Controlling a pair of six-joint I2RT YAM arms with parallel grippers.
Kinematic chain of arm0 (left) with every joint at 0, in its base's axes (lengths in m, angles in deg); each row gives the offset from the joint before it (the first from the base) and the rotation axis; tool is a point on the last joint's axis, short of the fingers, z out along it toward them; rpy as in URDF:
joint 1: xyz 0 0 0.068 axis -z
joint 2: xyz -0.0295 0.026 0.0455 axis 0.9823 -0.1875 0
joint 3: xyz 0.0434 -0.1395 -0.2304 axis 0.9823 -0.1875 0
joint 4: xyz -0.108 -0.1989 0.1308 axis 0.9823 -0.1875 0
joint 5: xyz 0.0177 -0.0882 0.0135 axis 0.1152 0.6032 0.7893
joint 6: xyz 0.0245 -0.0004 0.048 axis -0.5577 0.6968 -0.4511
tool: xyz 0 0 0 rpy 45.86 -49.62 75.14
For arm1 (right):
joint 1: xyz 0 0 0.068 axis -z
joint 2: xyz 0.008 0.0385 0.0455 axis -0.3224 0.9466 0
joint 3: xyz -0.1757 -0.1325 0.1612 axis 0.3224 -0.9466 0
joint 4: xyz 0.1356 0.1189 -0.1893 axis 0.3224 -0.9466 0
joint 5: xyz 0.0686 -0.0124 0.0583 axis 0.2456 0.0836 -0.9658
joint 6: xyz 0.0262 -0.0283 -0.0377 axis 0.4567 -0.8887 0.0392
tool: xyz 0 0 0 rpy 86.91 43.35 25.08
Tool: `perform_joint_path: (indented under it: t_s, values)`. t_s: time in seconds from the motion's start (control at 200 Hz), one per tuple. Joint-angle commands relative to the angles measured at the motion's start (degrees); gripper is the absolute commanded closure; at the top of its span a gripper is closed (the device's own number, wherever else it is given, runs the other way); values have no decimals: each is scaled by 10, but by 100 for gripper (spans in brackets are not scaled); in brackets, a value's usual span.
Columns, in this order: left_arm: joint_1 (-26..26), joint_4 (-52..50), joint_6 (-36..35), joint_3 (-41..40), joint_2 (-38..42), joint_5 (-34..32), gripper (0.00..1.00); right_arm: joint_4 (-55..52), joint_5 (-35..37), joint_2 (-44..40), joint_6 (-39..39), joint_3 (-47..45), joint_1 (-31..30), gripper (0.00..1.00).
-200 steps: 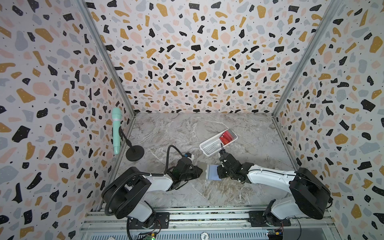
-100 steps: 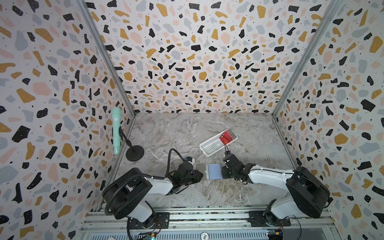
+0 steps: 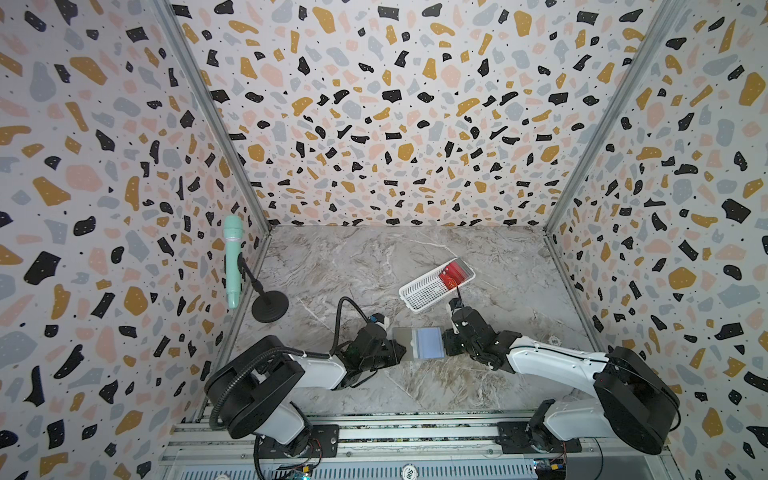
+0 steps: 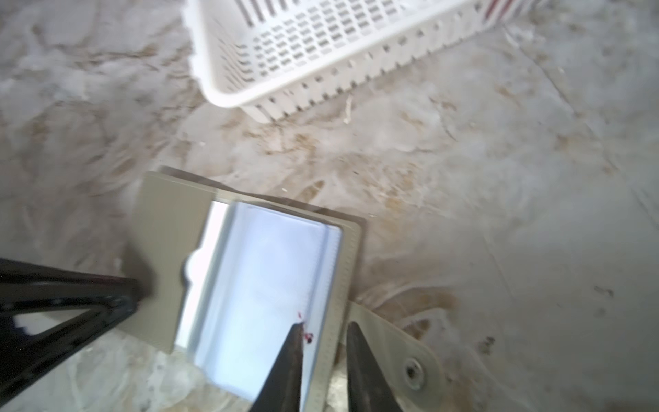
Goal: Insert credit cards into a card holder
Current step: Touch the card slot at the card holder.
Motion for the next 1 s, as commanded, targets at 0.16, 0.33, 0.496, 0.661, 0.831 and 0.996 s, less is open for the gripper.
perform_joint_path:
  t_s: [0.16, 0.33, 0.496, 0.661, 0.831, 0.996]
  values:
    - [2, -6, -13, 17, 2, 0, 83, 10, -2, 66, -22, 46, -34, 75]
    - [2, 2, -8, 11, 5, 2, 84, -23, 33, 114, -19, 61, -50, 75]
    - [2, 4, -7, 10, 4, 3, 84, -55, 76, 139, -22, 65, -57, 75]
    - [2, 14, -3, 4, 2, 3, 86, -54, 83, 122, -28, 64, -58, 76]
    - [1, 11, -12, 27, 7, 0, 82, -14, 61, 59, -33, 51, -57, 77]
    - [1, -17, -32, 68, 25, -14, 77, 4, 28, -6, -52, 42, -20, 76]
